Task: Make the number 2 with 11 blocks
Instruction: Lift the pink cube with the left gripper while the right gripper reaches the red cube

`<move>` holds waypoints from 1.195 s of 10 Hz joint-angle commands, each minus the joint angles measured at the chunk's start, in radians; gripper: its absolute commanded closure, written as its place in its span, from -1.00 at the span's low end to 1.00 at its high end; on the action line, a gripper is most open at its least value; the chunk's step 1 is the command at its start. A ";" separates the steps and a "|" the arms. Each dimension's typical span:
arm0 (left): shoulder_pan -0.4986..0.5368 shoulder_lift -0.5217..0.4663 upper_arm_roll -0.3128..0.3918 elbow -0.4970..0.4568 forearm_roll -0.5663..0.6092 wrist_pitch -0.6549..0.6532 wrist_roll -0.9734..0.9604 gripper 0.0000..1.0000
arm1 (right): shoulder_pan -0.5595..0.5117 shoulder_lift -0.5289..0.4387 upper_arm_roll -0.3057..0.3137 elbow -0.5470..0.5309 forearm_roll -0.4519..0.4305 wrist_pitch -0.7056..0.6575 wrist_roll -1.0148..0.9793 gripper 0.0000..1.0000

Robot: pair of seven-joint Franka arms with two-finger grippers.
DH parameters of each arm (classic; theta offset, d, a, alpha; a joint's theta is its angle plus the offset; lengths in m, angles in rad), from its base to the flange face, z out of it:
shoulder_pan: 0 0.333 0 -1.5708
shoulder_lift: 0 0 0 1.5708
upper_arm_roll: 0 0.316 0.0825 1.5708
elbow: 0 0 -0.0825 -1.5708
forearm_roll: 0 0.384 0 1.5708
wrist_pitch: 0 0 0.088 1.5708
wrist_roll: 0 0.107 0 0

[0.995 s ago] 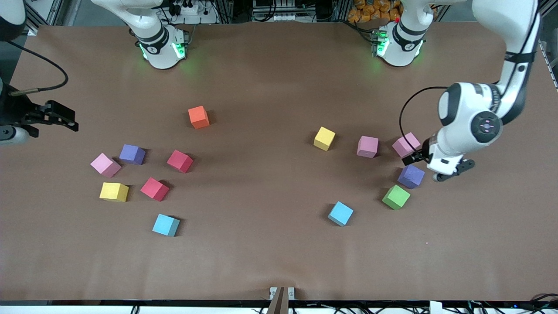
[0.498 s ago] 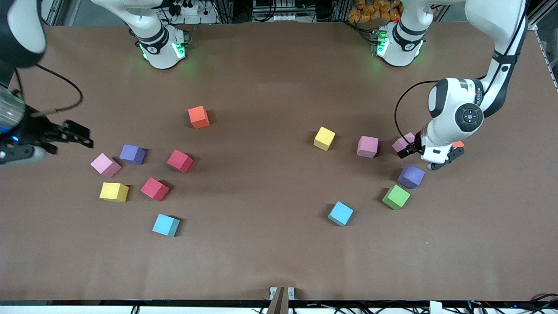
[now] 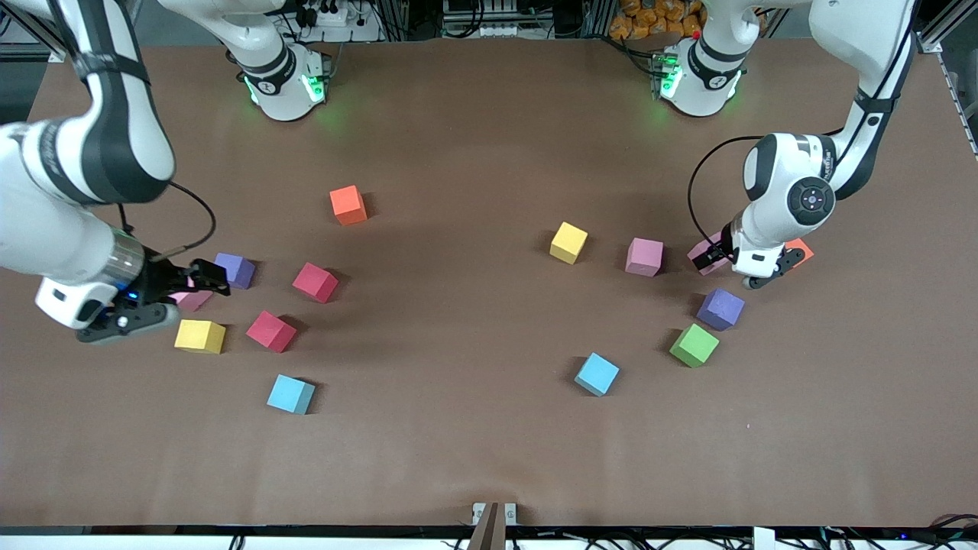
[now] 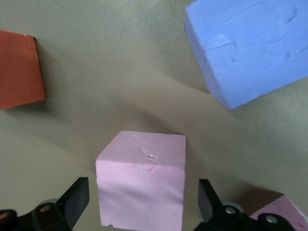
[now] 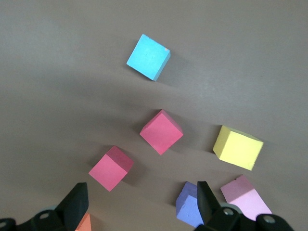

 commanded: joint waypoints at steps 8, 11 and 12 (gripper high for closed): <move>-0.007 -0.100 -0.016 0.095 0.087 -0.201 -0.142 1.00 | 0.050 -0.018 0.000 -0.172 0.020 0.154 -0.068 -1.00; -0.006 -0.151 -0.186 0.104 0.085 -0.298 -0.402 1.00 | 0.104 0.016 -0.002 -0.171 0.017 0.189 -0.117 -1.00; -0.006 -0.150 -0.252 0.114 0.081 -0.304 -0.515 1.00 | 0.096 0.032 -0.002 -0.172 0.017 0.212 -0.173 -1.00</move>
